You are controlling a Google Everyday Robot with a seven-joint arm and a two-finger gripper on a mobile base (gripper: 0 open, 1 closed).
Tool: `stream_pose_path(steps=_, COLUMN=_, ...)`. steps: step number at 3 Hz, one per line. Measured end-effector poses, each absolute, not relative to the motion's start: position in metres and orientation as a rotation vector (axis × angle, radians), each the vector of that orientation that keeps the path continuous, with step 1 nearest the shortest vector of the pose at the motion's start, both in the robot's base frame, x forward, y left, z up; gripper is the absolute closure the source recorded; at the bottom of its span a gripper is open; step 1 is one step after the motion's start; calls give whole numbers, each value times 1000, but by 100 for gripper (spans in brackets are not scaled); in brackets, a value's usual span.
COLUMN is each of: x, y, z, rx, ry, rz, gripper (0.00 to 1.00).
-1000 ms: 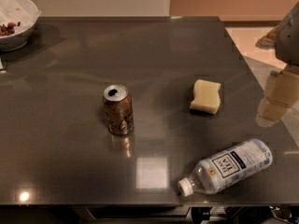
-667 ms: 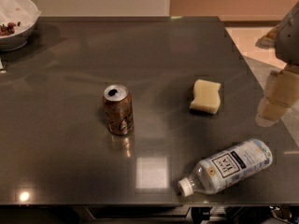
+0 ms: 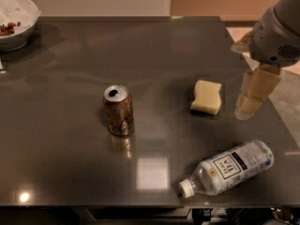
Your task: Pick sponge
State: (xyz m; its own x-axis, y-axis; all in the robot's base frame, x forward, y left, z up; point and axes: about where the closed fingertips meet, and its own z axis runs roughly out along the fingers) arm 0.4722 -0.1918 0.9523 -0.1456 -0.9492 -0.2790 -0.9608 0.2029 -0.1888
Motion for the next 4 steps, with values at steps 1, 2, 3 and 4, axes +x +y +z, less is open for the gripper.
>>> stream_pose_path(steps=1, x=498, y=-185, z=929, rx=-1799, ry=2139, rz=88, gripper=0)
stream_pose_path(steps=2, x=522, y=-184, z=903, rx=-1790, ry=2146, rz=113, gripper=0)
stream_pose_path(steps=3, x=542, y=-185, z=877, rx=-1793, ry=2170, rz=134, gripper=0)
stream_pose_path(steps=4, x=555, y=-185, z=851, rx=-1802, ry=2196, rz=152, gripper=0)
